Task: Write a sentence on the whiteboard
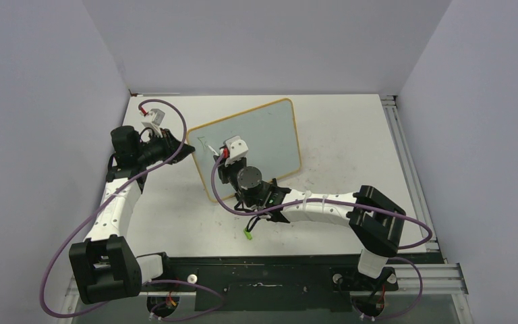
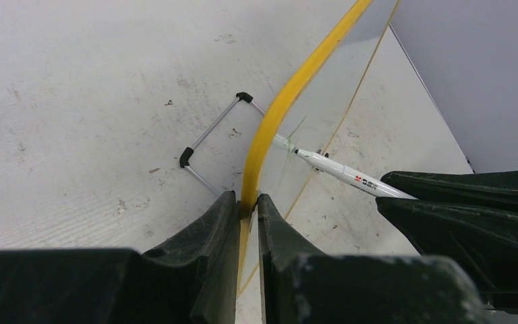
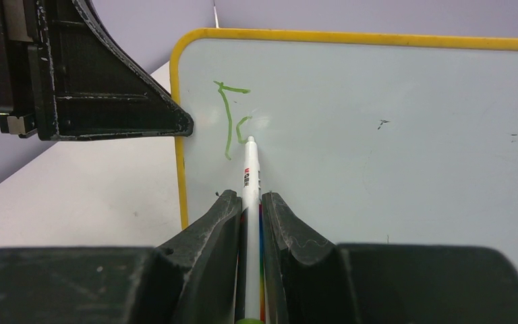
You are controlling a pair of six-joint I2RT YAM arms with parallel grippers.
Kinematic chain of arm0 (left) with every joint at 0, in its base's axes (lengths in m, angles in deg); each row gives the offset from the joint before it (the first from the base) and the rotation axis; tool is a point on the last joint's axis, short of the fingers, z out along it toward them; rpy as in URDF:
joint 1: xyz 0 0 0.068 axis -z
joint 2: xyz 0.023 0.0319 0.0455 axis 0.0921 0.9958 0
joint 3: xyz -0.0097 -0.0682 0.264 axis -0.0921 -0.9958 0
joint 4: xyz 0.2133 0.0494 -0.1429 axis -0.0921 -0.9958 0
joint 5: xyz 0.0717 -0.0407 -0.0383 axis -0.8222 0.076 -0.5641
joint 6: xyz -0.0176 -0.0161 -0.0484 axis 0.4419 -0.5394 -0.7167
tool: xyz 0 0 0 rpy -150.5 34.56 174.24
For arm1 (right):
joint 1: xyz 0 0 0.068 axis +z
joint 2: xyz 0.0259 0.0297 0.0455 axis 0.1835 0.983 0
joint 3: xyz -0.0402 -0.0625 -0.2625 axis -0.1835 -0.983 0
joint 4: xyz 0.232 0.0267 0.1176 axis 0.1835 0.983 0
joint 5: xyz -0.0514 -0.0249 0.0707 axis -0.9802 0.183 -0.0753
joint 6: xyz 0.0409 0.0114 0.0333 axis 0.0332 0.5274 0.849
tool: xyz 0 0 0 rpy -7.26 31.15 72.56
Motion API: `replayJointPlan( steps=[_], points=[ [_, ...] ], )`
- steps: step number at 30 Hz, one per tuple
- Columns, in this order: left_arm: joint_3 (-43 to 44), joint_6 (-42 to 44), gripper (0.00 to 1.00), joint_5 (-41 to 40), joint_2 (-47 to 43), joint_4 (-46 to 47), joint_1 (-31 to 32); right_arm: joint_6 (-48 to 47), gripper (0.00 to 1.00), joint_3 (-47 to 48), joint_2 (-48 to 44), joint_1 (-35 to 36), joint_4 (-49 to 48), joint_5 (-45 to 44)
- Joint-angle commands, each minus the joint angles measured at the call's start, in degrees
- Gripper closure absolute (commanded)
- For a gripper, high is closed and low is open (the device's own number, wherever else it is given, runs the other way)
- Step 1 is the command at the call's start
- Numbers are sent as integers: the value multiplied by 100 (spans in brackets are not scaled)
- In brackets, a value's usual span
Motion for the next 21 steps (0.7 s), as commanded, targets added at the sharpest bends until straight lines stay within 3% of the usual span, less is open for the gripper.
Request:
replayJointPlan(
  steps=[1,21],
  points=[
    [152,57,100,46,-123,-84,20,-134,95,229,-181,-112,-252,-184],
    [154,66,100,29,-120,-100,17,-158,95,302,-142,-85,-270,51]
  ],
)
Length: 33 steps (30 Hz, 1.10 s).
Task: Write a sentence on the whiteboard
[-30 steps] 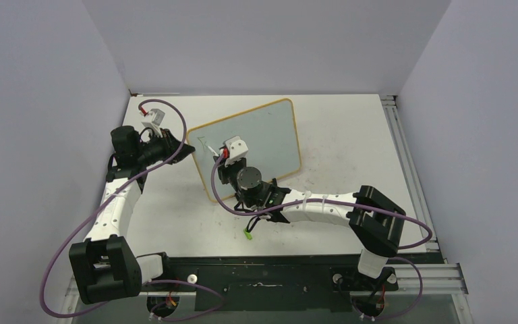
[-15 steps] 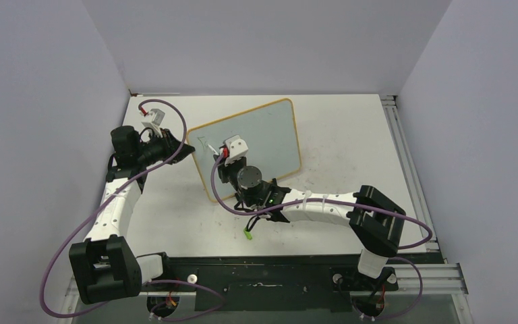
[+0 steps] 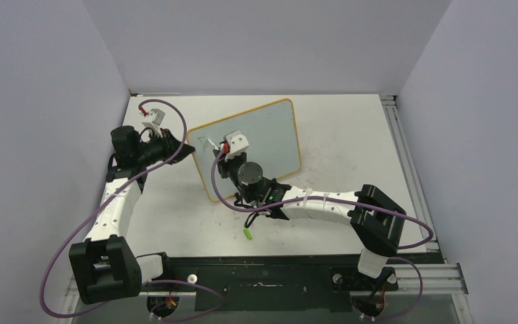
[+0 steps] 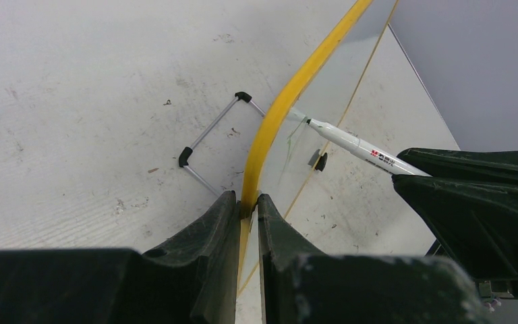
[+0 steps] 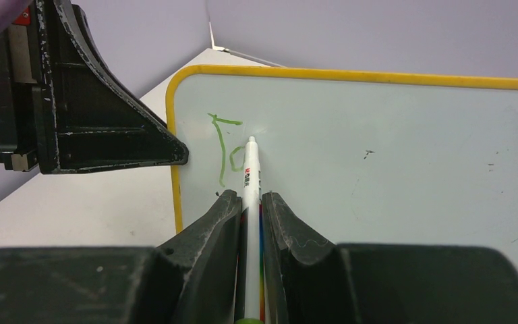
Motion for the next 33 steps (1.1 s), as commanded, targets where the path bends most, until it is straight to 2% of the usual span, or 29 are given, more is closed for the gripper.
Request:
replayJointPlan(
  steps=[1,10,22,33],
  points=[
    [153,66,100,20,-118,-98,16,-64,95,27,-203,7,-299,55],
    [154,66,100,11,-138,-99,20,-22,95,-340,-631,26,-335,-78],
    [154,75,100,20,-139,-100,27,245,95,-489,-591,-159,-312,200],
    [152,90,100,31,-125,-105,29,262,95,-240,-364,-262,-261,398]
  ],
)
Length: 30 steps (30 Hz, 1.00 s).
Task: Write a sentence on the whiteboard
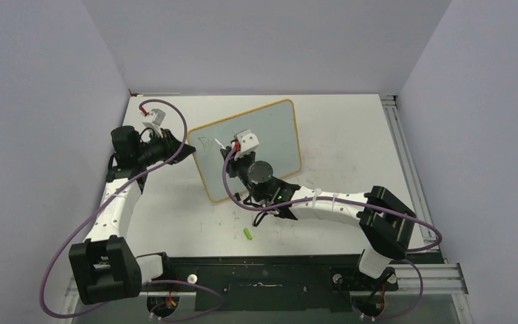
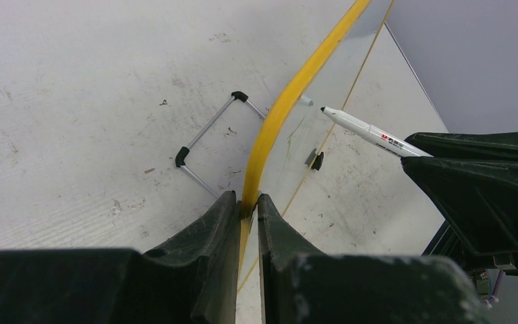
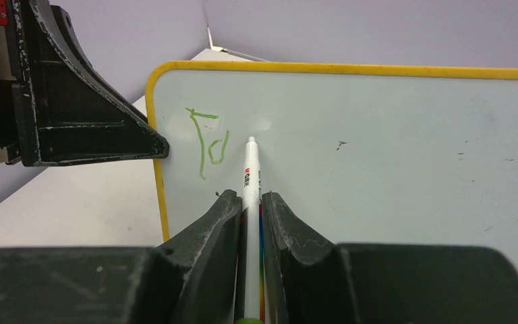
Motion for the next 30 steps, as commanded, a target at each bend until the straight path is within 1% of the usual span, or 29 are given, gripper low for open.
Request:
replayJointPlan(
  steps=[1,16,30],
  points=[
    [154,92,100,-7,-112,-102,19,59,95,278,51,-65,-148,202],
    [148,93,100,-5,-122,-93,23,43,95,314,184,-24,147,457],
    [150,93,100,-13,-130,-93,17,58,95,-62,24,27,211,115]
  ],
)
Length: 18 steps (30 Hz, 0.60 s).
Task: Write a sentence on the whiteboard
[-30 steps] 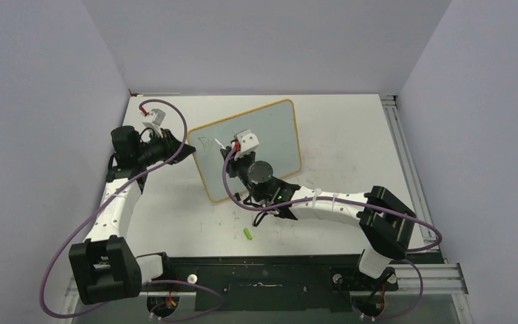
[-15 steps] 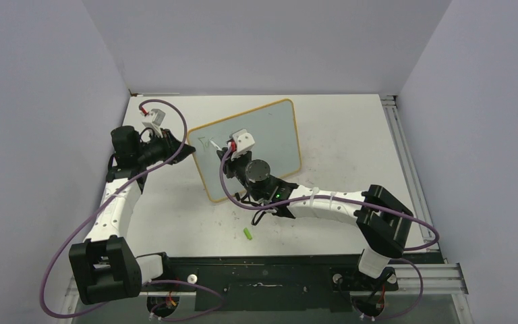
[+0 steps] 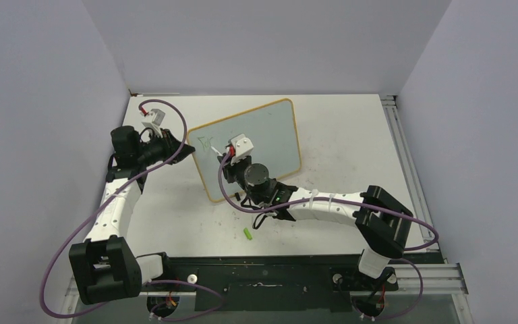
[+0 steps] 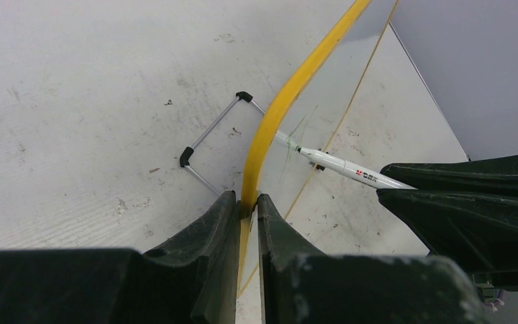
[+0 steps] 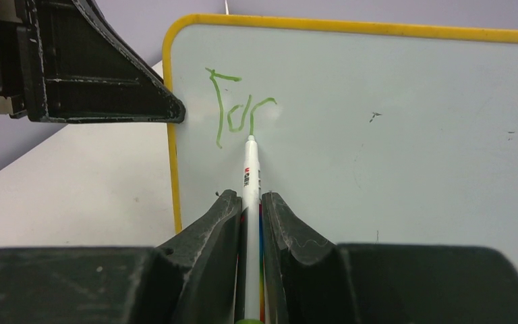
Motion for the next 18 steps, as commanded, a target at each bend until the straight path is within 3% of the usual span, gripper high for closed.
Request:
replayJointPlan(
  steps=[1,18],
  points=[
    [142,71,100,29,-127,-80,25,53,95,-63,-112,-3,-19,-245],
    [154,113,100,12,-119,-122,49,-94,95,302,-117,-126,-257,-396]
  ],
)
